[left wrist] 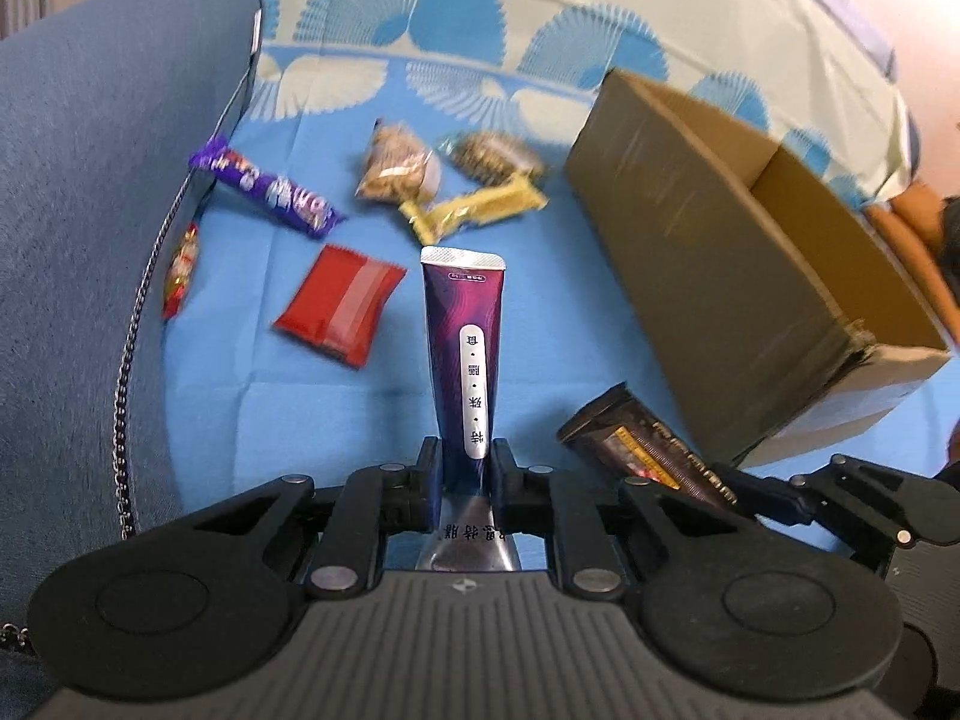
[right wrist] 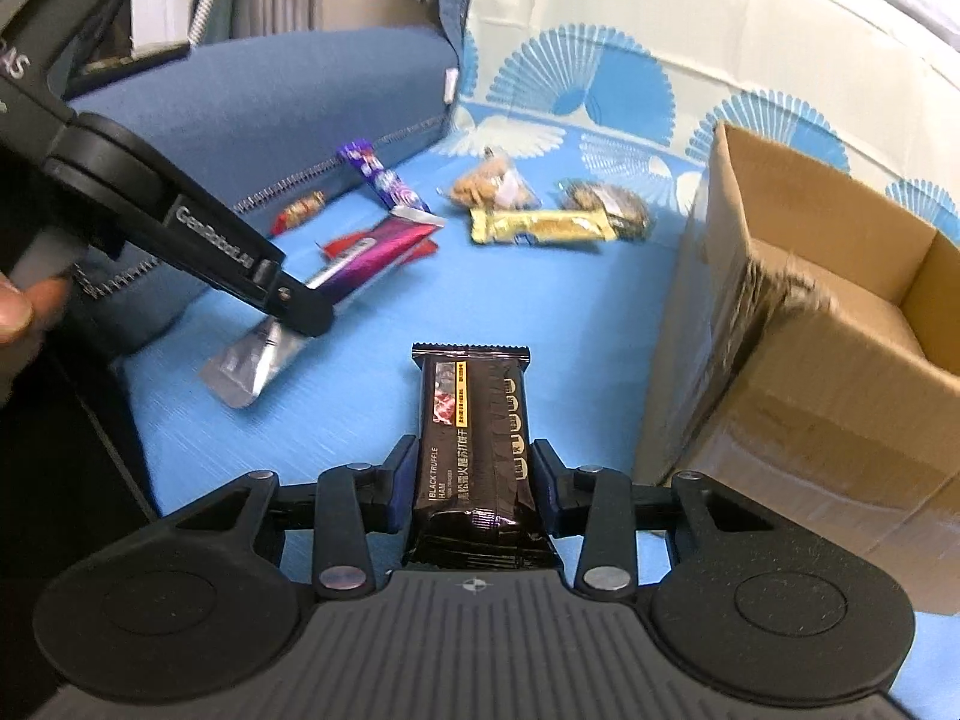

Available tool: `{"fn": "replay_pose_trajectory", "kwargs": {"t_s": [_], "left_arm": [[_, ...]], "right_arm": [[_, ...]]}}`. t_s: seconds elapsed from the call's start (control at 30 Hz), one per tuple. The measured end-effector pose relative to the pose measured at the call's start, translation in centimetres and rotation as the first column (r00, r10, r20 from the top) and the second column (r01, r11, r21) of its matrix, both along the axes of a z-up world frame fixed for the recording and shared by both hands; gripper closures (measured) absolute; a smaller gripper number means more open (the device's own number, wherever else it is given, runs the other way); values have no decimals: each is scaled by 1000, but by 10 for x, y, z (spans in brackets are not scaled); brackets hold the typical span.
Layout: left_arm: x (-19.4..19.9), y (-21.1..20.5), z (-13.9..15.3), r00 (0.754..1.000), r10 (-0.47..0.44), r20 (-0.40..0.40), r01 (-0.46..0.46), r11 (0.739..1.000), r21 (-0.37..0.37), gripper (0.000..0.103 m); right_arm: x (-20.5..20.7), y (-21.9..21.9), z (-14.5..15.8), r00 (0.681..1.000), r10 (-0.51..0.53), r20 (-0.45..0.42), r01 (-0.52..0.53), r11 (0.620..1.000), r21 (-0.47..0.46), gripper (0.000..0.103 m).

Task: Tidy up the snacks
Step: 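Lift the chocolate bar over the box with the right tool while the left tool holds the tube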

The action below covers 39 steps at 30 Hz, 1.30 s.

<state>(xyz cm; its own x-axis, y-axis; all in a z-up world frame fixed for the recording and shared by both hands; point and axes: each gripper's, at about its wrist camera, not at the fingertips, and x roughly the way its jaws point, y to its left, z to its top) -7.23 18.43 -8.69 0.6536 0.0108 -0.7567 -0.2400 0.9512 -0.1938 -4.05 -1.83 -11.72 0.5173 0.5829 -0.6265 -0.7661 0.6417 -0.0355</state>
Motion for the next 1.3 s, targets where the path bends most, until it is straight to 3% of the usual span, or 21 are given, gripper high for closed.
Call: {"fn": "replay_pose_trajectory", "kwargs": {"t_s": [0.27, 0.43, 0.9, 1.1, 1.17, 1.3], "left_arm": [[-22, 7, 18, 987, -5, 161, 18, 997, -78, 86], [-27, 9, 23, 979, -4, 202, 26, 994, -107, 86], [-23, 2, 21, 982, -43, 183, 59, 995, -80, 86], [-20, -4, 20, 987, -53, 154, 63, 997, -55, 86], [-20, -6, 20, 988, -54, 147, 62, 997, -49, 86], [-18, -10, 21, 989, -39, 143, 49, 997, -65, 86]], "right_arm": [[-6, -15, 30, 1000, 1, 25, -3, 996, 88, 62], [-2, -31, 59, 998, -26, 51, 17, 985, 170, 62], [69, -99, 131, 979, -143, 144, 88, 940, 331, 62], [106, -118, 126, 967, -224, 122, 164, 913, 373, 62], [111, -125, 120, 962, -260, 86, 210, 901, 379, 62], [108, -131, 121, 951, -291, 105, 224, 882, 416, 62]]}}
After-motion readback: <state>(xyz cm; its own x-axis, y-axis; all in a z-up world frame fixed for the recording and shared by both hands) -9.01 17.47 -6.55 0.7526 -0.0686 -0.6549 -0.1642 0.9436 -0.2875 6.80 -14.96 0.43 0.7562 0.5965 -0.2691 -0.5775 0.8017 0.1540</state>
